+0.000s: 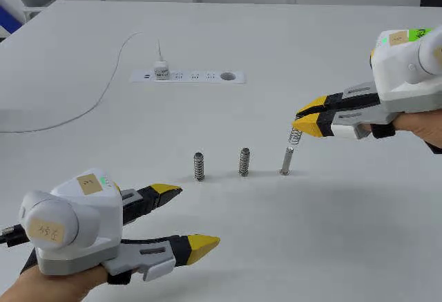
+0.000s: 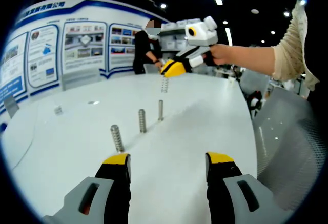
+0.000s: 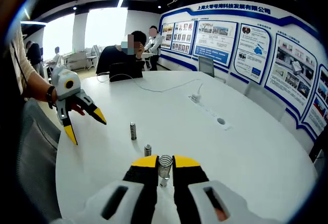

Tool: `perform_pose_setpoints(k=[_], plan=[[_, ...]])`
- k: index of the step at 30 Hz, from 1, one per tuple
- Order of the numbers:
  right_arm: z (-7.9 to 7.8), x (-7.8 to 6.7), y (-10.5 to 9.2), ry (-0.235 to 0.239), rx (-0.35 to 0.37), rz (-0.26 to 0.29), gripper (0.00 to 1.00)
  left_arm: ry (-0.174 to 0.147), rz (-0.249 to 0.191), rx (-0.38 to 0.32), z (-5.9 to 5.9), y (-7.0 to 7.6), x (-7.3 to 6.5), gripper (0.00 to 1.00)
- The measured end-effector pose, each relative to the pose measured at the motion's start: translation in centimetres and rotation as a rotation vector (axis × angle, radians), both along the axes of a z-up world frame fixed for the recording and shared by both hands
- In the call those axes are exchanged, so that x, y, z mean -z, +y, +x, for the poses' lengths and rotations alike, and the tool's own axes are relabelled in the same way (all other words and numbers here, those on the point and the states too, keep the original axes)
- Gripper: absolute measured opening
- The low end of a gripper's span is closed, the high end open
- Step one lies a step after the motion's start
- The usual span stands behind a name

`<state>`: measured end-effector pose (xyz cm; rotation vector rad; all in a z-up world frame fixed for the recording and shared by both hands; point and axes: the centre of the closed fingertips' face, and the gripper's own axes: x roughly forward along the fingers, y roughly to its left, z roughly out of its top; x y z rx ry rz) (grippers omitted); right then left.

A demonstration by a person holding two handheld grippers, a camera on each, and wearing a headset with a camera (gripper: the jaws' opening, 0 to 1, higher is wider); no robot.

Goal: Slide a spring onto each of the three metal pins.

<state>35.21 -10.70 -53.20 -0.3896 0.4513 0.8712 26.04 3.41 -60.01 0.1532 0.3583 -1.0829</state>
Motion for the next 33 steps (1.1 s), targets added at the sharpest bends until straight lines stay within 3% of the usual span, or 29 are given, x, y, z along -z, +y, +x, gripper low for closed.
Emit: perform_pose_setpoints(k=[11,33], plan=[[0.9,1.6,-0.4,0.033,0.031,0.001,0.11,0.003,0.002,-0.005,0.2,0.1,0.1,0.59],[0.9,2.7,-0.2,0.056,0.036,0.004,0.11,0.008,0.007,-0.007,0.1,0.2,0.2,0.57]])
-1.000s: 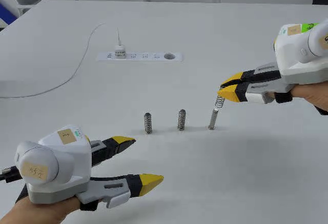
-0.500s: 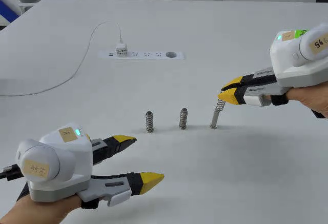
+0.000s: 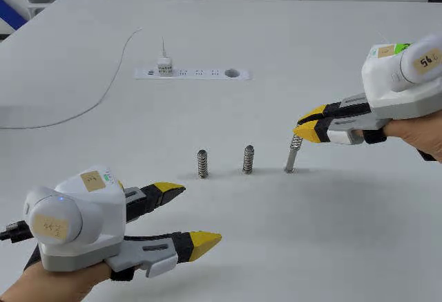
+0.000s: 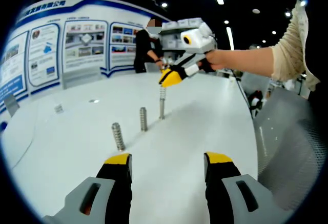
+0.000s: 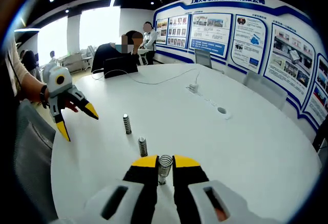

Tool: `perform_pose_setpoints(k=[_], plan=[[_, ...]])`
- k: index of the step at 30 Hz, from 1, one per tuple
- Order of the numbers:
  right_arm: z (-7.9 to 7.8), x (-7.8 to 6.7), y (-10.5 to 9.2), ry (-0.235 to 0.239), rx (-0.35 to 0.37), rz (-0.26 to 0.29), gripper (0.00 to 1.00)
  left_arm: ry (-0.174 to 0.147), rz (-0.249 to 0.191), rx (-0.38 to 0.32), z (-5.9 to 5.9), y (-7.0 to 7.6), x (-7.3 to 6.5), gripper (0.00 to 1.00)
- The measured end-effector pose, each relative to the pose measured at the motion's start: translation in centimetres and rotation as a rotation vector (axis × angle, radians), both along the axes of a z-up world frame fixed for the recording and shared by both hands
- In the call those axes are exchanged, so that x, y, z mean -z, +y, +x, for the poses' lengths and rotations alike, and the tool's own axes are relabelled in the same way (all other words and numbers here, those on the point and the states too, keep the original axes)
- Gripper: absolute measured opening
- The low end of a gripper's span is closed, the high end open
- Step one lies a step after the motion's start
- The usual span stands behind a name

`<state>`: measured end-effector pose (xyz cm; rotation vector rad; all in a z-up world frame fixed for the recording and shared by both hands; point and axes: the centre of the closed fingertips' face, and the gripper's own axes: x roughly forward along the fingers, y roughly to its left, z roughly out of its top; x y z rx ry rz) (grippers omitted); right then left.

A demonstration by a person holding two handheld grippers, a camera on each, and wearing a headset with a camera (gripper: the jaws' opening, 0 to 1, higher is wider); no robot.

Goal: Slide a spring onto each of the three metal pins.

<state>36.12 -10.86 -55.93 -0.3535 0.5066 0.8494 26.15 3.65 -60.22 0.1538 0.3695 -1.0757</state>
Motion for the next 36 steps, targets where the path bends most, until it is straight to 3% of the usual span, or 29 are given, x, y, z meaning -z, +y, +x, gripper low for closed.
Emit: perform_pose_setpoints(k=[18,36], plan=[[0.0,2.4,0.2,0.034,0.015,-0.020,0.11,0.002,0.002,0.000,-0.1,0.0,0.1,0.57],[0.0,4.2,0.3,0.034,0.033,-0.059,0.12,0.003,0.002,-0.003,-0.1,0.1,0.1,0.57]])
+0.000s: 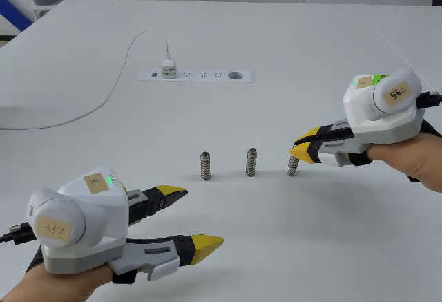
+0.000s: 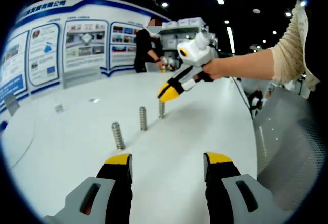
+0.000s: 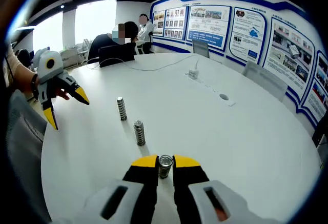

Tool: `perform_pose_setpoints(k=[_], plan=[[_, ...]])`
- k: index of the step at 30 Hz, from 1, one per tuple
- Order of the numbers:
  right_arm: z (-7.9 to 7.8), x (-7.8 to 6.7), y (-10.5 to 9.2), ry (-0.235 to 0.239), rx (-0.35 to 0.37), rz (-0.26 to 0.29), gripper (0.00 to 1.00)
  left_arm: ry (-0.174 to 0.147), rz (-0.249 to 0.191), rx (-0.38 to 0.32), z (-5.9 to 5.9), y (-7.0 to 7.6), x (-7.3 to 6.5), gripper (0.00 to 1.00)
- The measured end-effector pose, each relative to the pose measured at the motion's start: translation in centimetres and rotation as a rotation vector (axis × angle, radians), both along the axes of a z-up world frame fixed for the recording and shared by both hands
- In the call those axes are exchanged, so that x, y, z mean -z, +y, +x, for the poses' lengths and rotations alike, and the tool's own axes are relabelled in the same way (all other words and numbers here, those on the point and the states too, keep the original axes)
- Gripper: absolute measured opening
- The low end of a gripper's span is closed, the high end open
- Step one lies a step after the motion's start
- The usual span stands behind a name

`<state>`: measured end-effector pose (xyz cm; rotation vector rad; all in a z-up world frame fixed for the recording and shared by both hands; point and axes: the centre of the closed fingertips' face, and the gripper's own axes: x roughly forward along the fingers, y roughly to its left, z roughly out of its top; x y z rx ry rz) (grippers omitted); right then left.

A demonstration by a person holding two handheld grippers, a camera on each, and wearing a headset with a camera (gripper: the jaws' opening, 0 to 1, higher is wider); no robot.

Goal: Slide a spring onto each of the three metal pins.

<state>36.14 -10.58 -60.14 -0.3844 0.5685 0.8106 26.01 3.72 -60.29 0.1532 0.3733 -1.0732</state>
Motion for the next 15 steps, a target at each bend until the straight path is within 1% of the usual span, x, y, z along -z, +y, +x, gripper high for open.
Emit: perform_pose_setpoints(k=[12,15], plan=[[0.02,0.94,-0.21,0.008,0.012,-0.010,0.12,0.003,-0.002,-0.005,0.03,0.11,0.05,0.57],[0.08,0.88,-0.17,0.003,0.015,-0.004,0.12,0.004,-0.002,-0.005,0.00,0.08,0.08,0.57]])
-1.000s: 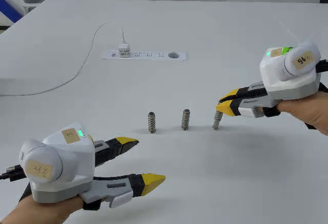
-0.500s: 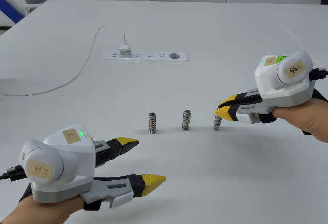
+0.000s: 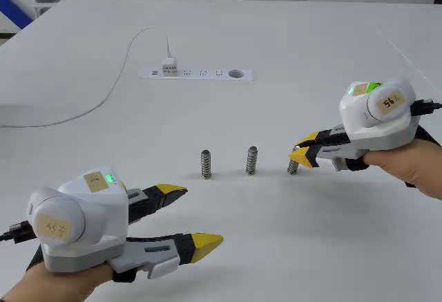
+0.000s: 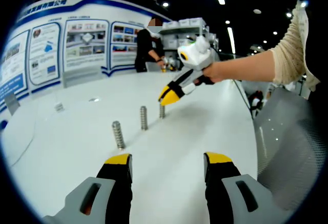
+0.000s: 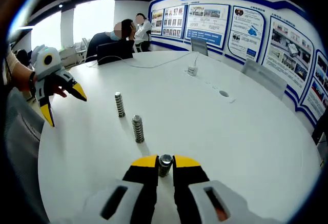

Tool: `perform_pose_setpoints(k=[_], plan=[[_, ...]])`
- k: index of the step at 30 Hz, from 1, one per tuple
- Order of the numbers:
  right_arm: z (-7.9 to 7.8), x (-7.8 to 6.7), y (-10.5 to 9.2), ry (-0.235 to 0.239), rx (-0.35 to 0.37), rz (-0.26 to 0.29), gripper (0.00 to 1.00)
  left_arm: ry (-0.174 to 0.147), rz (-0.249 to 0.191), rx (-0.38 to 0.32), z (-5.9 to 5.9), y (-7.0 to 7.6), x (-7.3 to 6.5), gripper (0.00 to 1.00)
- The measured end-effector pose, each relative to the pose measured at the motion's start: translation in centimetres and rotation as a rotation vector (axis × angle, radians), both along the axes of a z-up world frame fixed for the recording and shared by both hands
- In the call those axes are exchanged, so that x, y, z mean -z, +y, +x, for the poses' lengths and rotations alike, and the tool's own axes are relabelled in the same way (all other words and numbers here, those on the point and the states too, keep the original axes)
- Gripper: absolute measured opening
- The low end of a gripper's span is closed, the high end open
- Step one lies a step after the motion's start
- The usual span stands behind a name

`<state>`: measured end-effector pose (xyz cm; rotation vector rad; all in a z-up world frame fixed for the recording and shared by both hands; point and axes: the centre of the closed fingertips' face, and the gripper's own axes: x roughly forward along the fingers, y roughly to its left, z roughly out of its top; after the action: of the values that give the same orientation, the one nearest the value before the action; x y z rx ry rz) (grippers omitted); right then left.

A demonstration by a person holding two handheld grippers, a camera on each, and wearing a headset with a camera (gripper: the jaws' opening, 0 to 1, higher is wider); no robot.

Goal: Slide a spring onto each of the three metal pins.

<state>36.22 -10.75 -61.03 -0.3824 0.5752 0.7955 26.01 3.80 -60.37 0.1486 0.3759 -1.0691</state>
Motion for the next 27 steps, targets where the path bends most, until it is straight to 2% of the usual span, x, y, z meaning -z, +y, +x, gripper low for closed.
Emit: perform_pose_setpoints(k=[13,27], plan=[[0.0,-0.1,0.0,-0.004,0.007,0.007,0.18,0.000,-0.002,-0.005,0.1,0.1,-0.1,0.58],[-1.2,-0.8,-0.8,-0.012,0.009,0.035,0.31,-0.003,-0.007,-0.013,0.4,0.2,-0.3,0.59]])
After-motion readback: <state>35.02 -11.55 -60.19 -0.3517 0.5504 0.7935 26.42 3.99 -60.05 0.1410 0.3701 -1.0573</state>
